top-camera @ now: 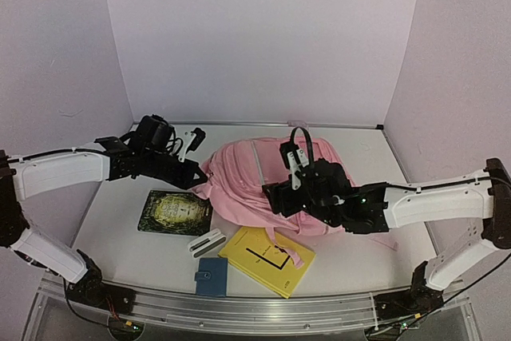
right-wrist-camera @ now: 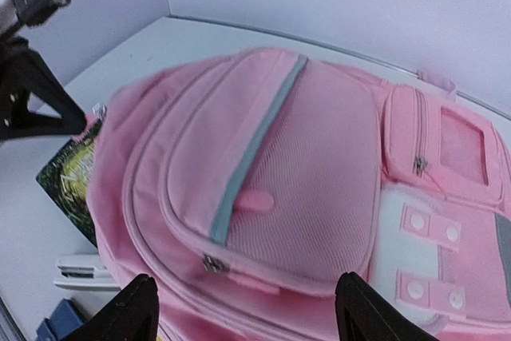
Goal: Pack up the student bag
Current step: Zip the student bag at the center of the board.
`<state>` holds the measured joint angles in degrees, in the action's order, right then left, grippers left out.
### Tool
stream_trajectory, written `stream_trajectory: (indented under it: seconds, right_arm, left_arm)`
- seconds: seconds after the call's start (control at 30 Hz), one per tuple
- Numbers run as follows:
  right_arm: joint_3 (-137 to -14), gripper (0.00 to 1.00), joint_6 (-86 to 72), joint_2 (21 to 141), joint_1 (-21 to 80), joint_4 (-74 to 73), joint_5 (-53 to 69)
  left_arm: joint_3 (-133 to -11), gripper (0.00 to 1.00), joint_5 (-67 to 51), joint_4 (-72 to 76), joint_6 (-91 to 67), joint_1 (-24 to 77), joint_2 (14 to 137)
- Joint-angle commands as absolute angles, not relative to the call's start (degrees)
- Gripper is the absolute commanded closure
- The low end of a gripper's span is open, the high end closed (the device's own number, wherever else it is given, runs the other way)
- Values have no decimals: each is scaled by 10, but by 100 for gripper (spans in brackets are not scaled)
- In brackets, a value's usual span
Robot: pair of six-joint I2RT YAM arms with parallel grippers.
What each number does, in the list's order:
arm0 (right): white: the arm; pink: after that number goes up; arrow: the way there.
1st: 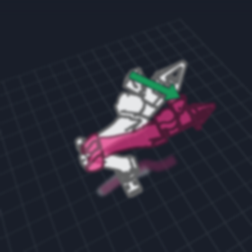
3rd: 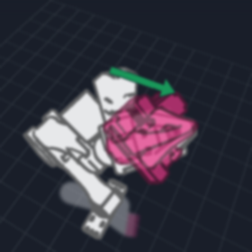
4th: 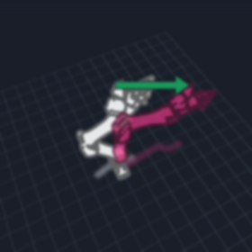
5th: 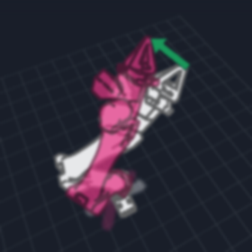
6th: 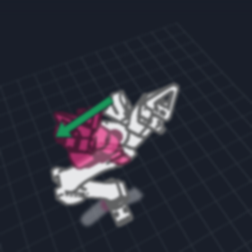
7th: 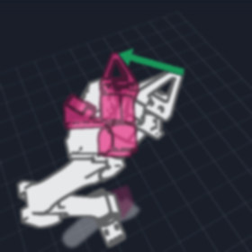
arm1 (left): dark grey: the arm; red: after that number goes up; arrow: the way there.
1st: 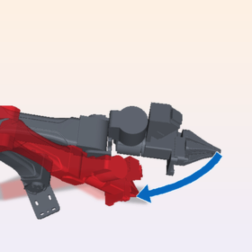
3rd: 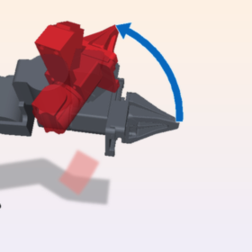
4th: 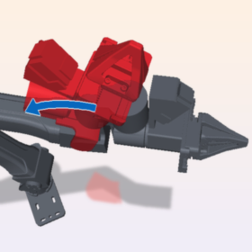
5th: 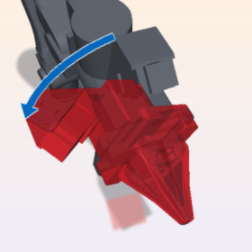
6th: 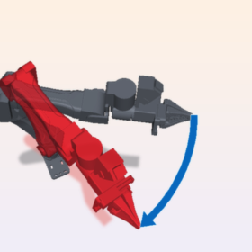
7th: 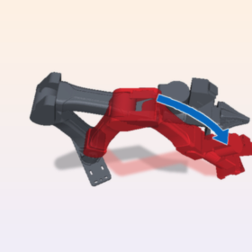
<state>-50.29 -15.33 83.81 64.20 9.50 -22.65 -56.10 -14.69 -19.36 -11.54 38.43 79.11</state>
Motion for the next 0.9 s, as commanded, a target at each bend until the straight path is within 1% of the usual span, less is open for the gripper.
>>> stream_trajectory:
  seconds: [0.0, 0.13, 0.23, 0.37, 0.43, 0.73, 0.87]
  right_arm:
    - [-593, 22, -142, 883, 639, 104, -177]
    - [-664, 20, -122, 942, 640, 87, -120]
    - [-702, 20, -108, 978, 644, 64, -105]
    - [-738, 28, -97, 1012, 651, 35, -105]
    - [-753, 33, -93, 1031, 655, 19, -118]
    - [-799, 45, -79, 1089, 683, -24, -221]
    - [-815, 44, -73, 1097, 697, -36, -247]
  left_arm:
    - [-571, 100, -188, -156, -123, 387, 739]
    - [-576, 100, -186, -162, -136, 388, 733]
    - [-581, 100, -185, -169, -141, 389, 733]
    - [-585, 100, -183, -176, -146, 390, 735]
    - [-586, 100, -182, -178, -148, 389, 735]
    - [-599, 100, -174, -189, -152, 390, 741]
    - [-612, 100, -156, -203, -153, 389, 751]
